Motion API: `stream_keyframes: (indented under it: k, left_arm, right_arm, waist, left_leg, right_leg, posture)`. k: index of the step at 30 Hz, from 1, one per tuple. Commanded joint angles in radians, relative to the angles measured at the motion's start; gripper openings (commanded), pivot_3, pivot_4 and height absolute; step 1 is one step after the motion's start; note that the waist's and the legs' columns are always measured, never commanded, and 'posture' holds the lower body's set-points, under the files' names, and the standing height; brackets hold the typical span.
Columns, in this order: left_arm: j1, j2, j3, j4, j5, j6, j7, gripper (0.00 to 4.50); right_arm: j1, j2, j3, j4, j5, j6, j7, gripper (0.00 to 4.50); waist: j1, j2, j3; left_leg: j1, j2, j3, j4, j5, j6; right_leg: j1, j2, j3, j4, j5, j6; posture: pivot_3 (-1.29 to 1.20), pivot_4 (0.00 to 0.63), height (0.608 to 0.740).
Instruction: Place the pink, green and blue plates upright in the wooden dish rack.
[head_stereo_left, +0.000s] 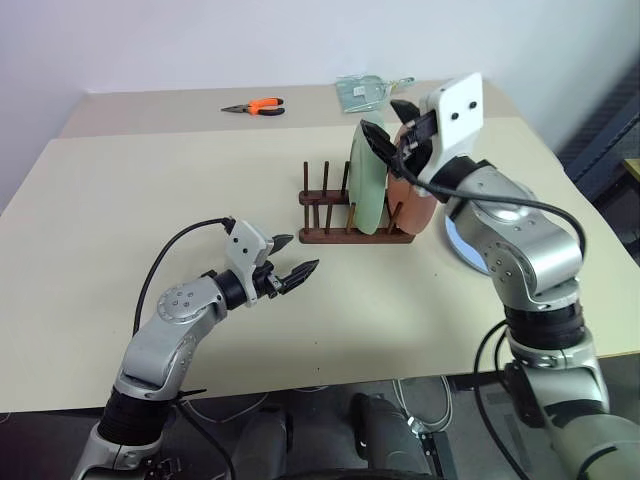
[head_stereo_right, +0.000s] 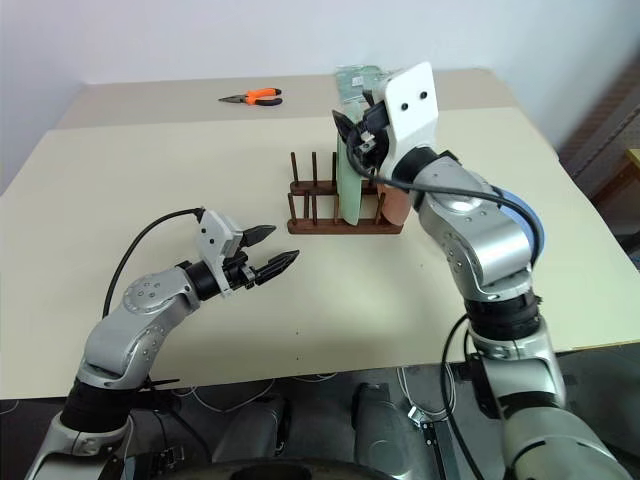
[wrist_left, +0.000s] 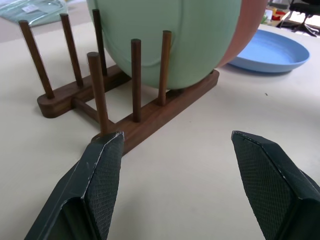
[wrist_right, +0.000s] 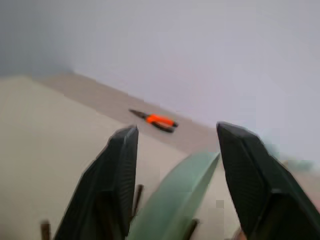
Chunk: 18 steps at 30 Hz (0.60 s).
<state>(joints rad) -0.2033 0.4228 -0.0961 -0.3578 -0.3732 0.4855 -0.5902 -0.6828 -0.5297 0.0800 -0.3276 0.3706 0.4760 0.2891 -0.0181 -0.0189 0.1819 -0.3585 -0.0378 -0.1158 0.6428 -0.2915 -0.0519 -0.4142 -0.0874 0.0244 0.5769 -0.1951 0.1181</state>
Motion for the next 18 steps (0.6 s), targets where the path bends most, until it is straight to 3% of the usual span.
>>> stream_keyframes:
  k: [1,5,8,11,13,18]
  left_arm:
    - [-0.019,0.001,-0.005,-0.005,0.008,-0.03,-0.022,3.55]
    - [-0.044,0.001,-0.029,0.029,0.013,-0.044,-0.057,3.55]
    - [-0.063,-0.001,-0.048,0.056,0.017,-0.056,-0.09,3.55]
    - [-0.083,0.003,-0.069,0.082,0.029,-0.072,-0.121,3.55]
    - [-0.097,0.0,-0.076,0.091,0.021,-0.075,-0.146,3.55]
    - [-0.103,0.004,-0.083,0.075,0.006,-0.057,-0.182,3.55]
  right_arm:
    - [0.057,-0.089,-0.22,-0.044,0.129,-0.024,0.156,2.55]
    - [0.232,-0.249,-0.509,-0.04,0.322,0.12,0.294,4.31]
    - [0.405,-0.323,-0.625,-0.079,0.42,0.221,0.389,4.46]
    - [0.542,-0.377,-0.586,-0.101,0.352,0.23,0.423,4.46]
    - [0.614,-0.407,-0.447,-0.068,0.187,0.171,0.399,4.46]
    - [0.573,-0.352,-0.206,0.148,-0.1,0.008,0.291,4.46]
  waist:
    - [0.002,0.0,0.0]
    - [0.032,-0.001,0.001]
    - [0.031,0.0,0.001]
    - [0.02,0.001,0.001]
    - [0.013,0.002,0.0]
    - [0.005,0.001,0.001]
  left_leg:
    - [0.0,0.0,0.0,0.0,0.0,0.0]
    - [-0.002,-0.001,-0.002,0.003,-0.001,0.002]
    - [-0.001,-0.001,-0.001,0.002,-0.002,0.004]
    - [0.0,0.0,0.001,0.002,-0.003,0.005]
    - [0.0,0.001,0.002,0.002,-0.003,0.005]
    - [0.0,0.001,0.002,0.002,-0.003,0.004]
  right_leg:
    - [0.0,0.0,0.0,0.0,0.0,0.0]
    - [0.003,-0.001,-0.002,-0.003,0.001,-0.003]
    - [0.005,-0.001,-0.002,-0.007,0.001,-0.002]
    - [0.005,-0.001,-0.001,-0.007,0.0,-0.001]
    - [0.005,-0.001,-0.001,-0.007,0.0,-0.001]
    - [0.005,-0.001,-0.001,-0.01,0.0,-0.001]
  posture:
    - [0.0,0.15,0.74]
    - [0.0,0.15,0.74]
    - [0.0,0.15,0.74]
    - [0.0,0.15,0.74]
    - [0.0,0.15,0.74]
    - [0.0,0.15,0.74]
